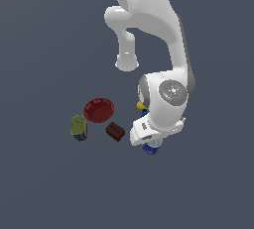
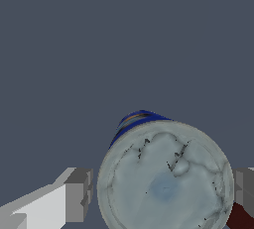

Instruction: Pick up a designated object from a clutter of objects.

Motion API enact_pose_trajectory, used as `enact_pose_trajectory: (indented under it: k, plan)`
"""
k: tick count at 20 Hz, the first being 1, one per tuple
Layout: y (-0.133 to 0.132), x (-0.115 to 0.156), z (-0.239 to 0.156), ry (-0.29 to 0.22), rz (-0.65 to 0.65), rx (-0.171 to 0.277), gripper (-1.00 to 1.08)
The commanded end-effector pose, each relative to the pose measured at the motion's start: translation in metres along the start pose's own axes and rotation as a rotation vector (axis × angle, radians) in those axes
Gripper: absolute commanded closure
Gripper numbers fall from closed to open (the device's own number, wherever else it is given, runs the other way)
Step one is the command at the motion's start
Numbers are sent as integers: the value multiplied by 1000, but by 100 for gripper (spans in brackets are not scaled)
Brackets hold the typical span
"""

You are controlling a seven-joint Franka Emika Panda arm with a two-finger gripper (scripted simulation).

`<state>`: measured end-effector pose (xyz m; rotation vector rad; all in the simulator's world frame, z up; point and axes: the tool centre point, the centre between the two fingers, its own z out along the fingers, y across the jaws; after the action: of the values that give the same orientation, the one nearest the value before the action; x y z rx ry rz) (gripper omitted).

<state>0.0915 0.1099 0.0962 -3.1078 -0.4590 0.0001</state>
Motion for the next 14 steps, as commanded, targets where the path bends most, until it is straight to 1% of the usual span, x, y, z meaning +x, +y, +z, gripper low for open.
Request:
enact_pose_trajectory:
  k: [1, 7, 8, 14]
  plan:
    - [0, 0, 13, 0, -1, 0, -92]
    - [0, 1, 22, 0, -1, 0, -92]
    - [0, 1, 22, 0, -1, 0, 108]
    - [0, 1, 22, 0, -1, 0, 108]
